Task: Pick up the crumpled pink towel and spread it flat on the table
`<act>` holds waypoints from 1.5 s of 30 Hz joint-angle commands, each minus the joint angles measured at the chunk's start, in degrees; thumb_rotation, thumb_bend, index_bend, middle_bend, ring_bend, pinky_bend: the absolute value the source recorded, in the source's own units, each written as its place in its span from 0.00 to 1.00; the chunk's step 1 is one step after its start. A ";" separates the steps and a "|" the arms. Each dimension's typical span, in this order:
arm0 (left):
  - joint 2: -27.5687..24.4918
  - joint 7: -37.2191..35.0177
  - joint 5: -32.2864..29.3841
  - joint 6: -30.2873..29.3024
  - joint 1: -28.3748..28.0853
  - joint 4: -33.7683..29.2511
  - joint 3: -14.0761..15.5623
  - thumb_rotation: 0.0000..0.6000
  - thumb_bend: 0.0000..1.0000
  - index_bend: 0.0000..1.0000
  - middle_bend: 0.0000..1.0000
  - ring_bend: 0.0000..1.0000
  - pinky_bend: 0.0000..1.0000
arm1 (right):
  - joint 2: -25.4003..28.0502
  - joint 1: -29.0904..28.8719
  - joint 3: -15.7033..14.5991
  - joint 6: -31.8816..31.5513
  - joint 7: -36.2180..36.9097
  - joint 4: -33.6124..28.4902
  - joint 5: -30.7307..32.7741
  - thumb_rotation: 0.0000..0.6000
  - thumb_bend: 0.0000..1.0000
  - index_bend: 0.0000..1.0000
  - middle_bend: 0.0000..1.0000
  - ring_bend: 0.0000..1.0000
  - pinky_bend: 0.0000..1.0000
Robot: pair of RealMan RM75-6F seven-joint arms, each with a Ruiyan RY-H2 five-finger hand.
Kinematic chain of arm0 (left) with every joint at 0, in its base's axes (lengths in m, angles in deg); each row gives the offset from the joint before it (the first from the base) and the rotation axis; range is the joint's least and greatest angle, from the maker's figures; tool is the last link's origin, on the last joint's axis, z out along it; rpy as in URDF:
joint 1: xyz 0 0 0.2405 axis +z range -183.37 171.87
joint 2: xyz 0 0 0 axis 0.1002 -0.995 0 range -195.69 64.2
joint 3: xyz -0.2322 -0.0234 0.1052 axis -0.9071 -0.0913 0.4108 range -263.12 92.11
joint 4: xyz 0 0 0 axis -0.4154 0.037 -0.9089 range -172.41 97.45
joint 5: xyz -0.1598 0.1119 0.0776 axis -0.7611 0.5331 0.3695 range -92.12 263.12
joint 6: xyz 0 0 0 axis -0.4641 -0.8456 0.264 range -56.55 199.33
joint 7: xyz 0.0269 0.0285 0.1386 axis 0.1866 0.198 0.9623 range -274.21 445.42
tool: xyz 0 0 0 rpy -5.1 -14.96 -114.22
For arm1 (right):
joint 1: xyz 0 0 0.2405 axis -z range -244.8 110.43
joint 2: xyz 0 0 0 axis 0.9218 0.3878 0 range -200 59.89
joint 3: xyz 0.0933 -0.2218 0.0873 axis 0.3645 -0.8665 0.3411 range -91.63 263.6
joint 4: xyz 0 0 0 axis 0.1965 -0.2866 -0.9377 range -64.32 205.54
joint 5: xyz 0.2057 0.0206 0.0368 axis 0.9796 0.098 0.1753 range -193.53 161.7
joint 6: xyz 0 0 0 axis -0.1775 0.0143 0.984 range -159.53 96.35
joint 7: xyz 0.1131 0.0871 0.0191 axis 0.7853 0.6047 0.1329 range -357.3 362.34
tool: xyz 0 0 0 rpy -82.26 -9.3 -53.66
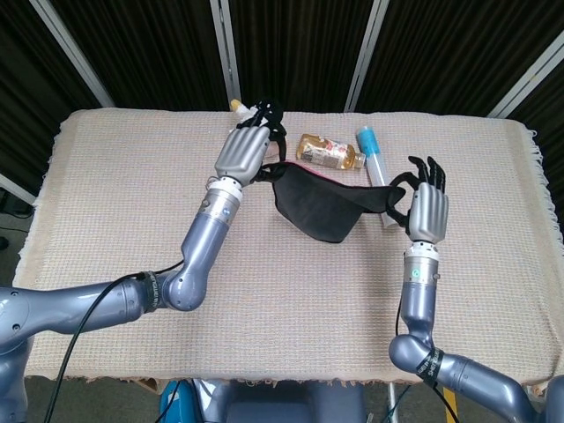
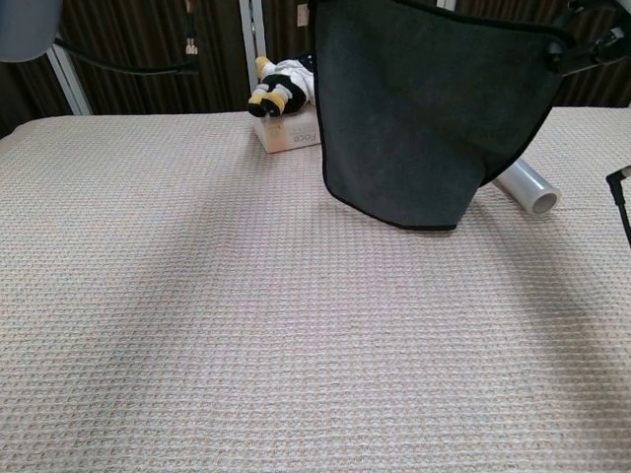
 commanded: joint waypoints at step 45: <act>12.43 -18.40 15.70 1.65 3.02 18.35 -0.32 1.00 0.58 0.72 0.28 0.05 0.15 | -1.55 -12.25 -0.73 0.34 -1.87 13.97 1.62 1.00 0.52 0.67 0.20 0.00 0.00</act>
